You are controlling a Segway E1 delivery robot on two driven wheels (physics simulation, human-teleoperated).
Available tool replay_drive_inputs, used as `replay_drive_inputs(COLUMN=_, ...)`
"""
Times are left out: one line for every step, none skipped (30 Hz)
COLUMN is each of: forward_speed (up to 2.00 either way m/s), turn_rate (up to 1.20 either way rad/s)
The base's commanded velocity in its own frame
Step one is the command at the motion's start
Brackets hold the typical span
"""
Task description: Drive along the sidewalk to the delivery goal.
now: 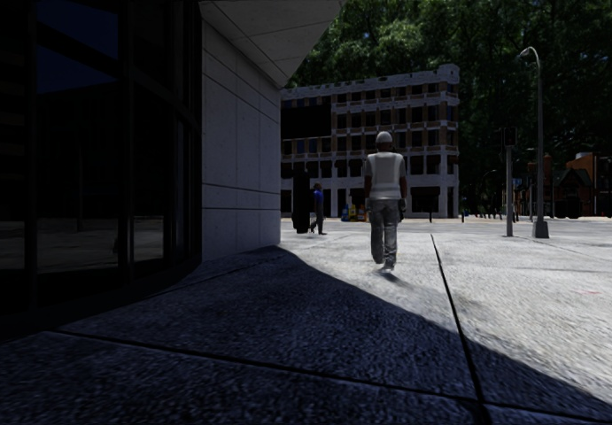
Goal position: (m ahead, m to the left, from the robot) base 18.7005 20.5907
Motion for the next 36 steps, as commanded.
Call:
replay_drive_inputs(forward_speed=2.00, turn_rate=-0.35)
replay_drive_inputs(forward_speed=2.00, turn_rate=-0.35)
replay_drive_inputs(forward_speed=2.00, turn_rate=-0.35)
replay_drive_inputs(forward_speed=2.00, turn_rate=-0.35)
replay_drive_inputs(forward_speed=2.00, turn_rate=-0.35)
replay_drive_inputs(forward_speed=2.00, turn_rate=-0.35)
replay_drive_inputs(forward_speed=2.00, turn_rate=-0.35)
replay_drive_inputs(forward_speed=2.00, turn_rate=-0.35)
replay_drive_inputs(forward_speed=2.00, turn_rate=-0.35)
replay_drive_inputs(forward_speed=2.00, turn_rate=-0.35)
replay_drive_inputs(forward_speed=2.00, turn_rate=-0.35)
replay_drive_inputs(forward_speed=2.00, turn_rate=0.00)
replay_drive_inputs(forward_speed=2.00, turn_rate=0.00)
replay_drive_inputs(forward_speed=2.00, turn_rate=0.00)
replay_drive_inputs(forward_speed=2.00, turn_rate=0.00)
replay_drive_inputs(forward_speed=2.00, turn_rate=0.00)
replay_drive_inputs(forward_speed=2.00, turn_rate=0.00)
replay_drive_inputs(forward_speed=2.00, turn_rate=0.00)
replay_drive_inputs(forward_speed=2.00, turn_rate=0.00)
replay_drive_inputs(forward_speed=2.00, turn_rate=0.00)
replay_drive_inputs(forward_speed=2.00, turn_rate=0.00)
replay_drive_inputs(forward_speed=2.00, turn_rate=0.00)
replay_drive_inputs(forward_speed=2.00, turn_rate=0.00)
replay_drive_inputs(forward_speed=2.00, turn_rate=0.00)
replay_drive_inputs(forward_speed=2.00, turn_rate=0.00)
replay_drive_inputs(forward_speed=2.00, turn_rate=0.00)
replay_drive_inputs(forward_speed=2.00, turn_rate=0.00)
replay_drive_inputs(forward_speed=2.00, turn_rate=0.00)
replay_drive_inputs(forward_speed=2.00, turn_rate=0.00)
replay_drive_inputs(forward_speed=2.00, turn_rate=0.00)
replay_drive_inputs(forward_speed=2.00, turn_rate=0.00)
replay_drive_inputs(forward_speed=2.00, turn_rate=0.00)
replay_drive_inputs(forward_speed=2.00, turn_rate=0.00)
replay_drive_inputs(forward_speed=2.00, turn_rate=0.00)
replay_drive_inputs(forward_speed=2.00, turn_rate=0.00)
replay_drive_inputs(forward_speed=2.00, turn_rate=0.00)
